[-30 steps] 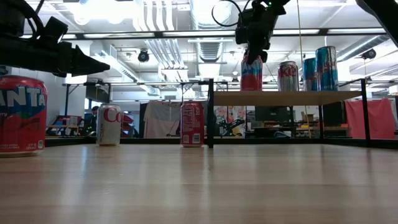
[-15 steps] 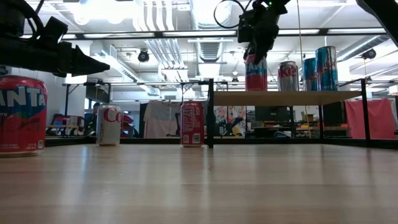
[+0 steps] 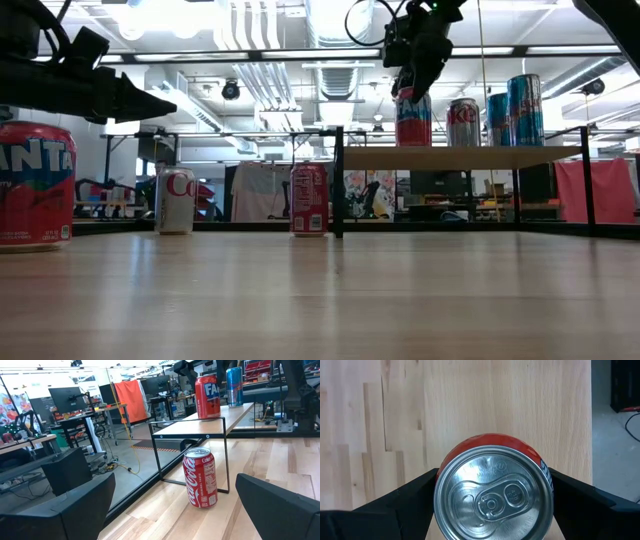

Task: Place canned beverage on shelf
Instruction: Put the bottom red soda can on the shelf

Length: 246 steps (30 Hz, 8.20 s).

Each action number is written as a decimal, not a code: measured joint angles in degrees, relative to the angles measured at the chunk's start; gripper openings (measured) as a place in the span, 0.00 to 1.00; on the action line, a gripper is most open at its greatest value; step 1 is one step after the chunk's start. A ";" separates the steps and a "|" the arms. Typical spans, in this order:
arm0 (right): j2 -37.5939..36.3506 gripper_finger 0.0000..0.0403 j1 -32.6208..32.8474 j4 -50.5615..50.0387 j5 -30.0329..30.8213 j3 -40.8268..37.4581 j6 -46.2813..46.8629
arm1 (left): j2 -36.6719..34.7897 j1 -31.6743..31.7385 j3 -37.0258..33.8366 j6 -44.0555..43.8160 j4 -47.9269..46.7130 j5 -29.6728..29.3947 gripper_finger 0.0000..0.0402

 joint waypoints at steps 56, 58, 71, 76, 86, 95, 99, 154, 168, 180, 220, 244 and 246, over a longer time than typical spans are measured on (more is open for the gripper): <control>-12.71 0.99 13.81 -1.09 6.24 -0.48 90.45 | 0.00 -0.02 0.00 0.00 -0.02 0.00 0.99; -12.33 0.99 13.77 -0.61 6.30 -0.50 91.88 | -0.01 -0.01 0.01 0.01 -0.01 0.00 0.99; -10.59 0.99 15.30 -0.04 15.57 -1.14 96.61 | -0.02 -0.02 0.00 0.00 0.00 0.01 0.99; -11.18 0.99 23.21 -1.10 28.03 -3.97 98.98 | -0.02 -0.01 0.00 0.00 -0.01 0.00 0.99; -16.74 0.99 40.14 -0.96 48.24 -16.59 115.53 | -0.02 0.00 0.00 0.00 -0.02 0.02 0.99; -18.01 0.99 49.94 5.66 71.36 -33.15 126.32 | -0.02 0.00 0.00 0.00 -0.02 0.00 0.99; -18.05 0.99 50.31 13.97 77.93 -39.17 126.03 | -0.02 -0.02 0.00 0.00 -0.01 0.01 0.99; -3.96 0.99 41.51 24.97 97.78 -50.82 141.67 | -0.02 -0.02 0.00 0.00 -0.02 0.02 0.99; -3.96 0.99 39.02 26.74 101.51 -50.82 137.41 | -0.02 -0.01 0.02 0.00 -0.01 0.01 0.99; -3.96 0.99 36.36 35.91 103.34 -50.80 127.18 | -0.02 0.00 0.00 0.00 -0.02 0.00 0.99; -3.98 0.99 29.27 57.98 101.74 -50.77 103.56 | -0.02 0.00 0.01 0.00 0.00 0.00 0.99; -4.02 0.72 29.24 57.92 100.34 -50.77 103.51 | -0.02 0.00 0.00 0.00 -0.02 0.02 0.99; -4.04 0.73 28.98 57.90 100.47 -50.77 103.47 | -0.01 0.00 0.01 0.00 0.00 0.00 0.99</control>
